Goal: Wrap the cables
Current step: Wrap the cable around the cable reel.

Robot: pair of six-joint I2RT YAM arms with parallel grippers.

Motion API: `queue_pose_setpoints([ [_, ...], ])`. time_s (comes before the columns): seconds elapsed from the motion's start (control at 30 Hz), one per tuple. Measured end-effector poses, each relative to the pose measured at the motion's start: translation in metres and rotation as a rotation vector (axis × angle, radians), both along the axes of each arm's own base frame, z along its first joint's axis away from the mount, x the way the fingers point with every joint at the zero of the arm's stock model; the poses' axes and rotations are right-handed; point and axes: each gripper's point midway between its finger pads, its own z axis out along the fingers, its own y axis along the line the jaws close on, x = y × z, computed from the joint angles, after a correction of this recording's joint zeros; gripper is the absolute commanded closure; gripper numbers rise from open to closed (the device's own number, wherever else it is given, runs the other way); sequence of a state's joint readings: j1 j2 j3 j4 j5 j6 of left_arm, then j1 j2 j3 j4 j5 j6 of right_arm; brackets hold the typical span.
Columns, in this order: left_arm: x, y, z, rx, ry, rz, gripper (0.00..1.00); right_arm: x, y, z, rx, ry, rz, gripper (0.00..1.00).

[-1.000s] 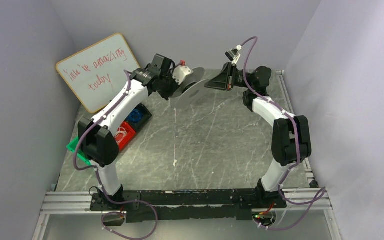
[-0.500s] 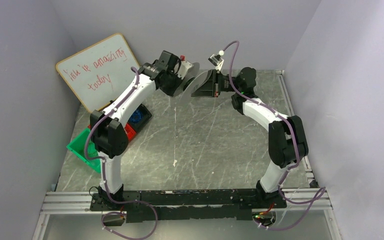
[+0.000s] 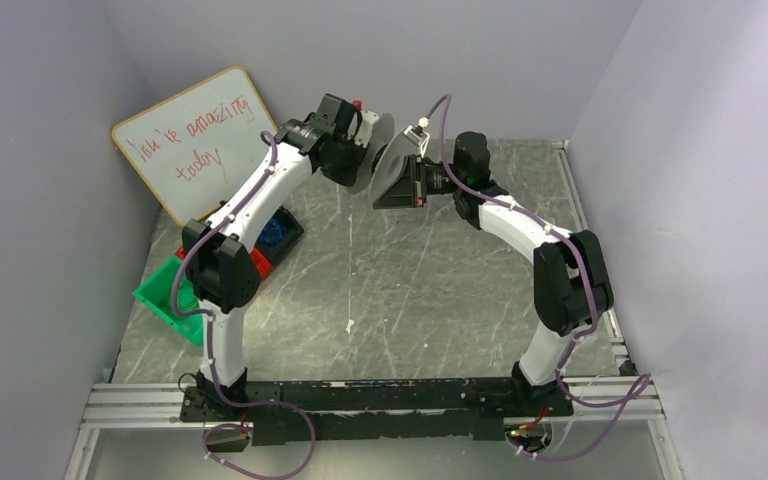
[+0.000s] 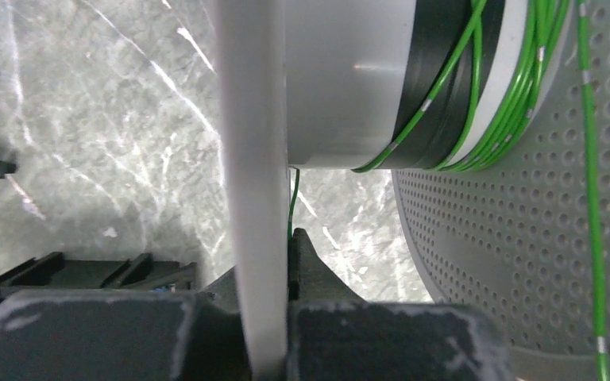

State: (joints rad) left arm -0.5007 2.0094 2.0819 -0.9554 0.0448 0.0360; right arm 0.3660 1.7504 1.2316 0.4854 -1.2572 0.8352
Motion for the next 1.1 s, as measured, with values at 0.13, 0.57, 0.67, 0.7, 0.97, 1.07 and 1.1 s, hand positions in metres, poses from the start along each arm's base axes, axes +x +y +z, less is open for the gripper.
queue_pose_setpoints([
  [0.13, -0.002, -0.007, 0.002, -0.086, 0.042, 0.018, 0.98, 0.003, 0.001, -0.010, -0.030, -0.024, -0.015, 1.00],
  [0.57, -0.007, -0.004, 0.039, -0.452, 0.211, 0.080, 0.98, 0.027, 0.005, -0.041, -0.090, -0.056, -0.090, 0.99],
  [0.67, -0.009, 0.003, 0.052, -0.521, 0.234, 0.083, 0.98, 0.033, 0.006, -0.041, -0.092, -0.080, -0.101, 0.99],
  [0.7, -0.009, 0.005, 0.056, -0.536, 0.238, 0.084, 0.98, 0.034, 0.007, -0.040, -0.091, -0.087, -0.101, 0.99],
  [0.97, -0.012, 0.019, 0.061, -0.633, 0.304, 0.094, 0.98, 0.038, 0.010, -0.030, -0.069, -0.138, -0.103, 0.99],
  [1.07, -0.013, 0.025, 0.064, -0.670, 0.319, 0.094, 0.98, 0.041, 0.011, -0.026, -0.051, -0.143, -0.107, 0.98],
  [1.1, -0.013, 0.028, 0.066, -0.685, 0.320, 0.091, 0.98, 0.042, 0.010, -0.025, -0.043, -0.142, -0.108, 0.98],
])
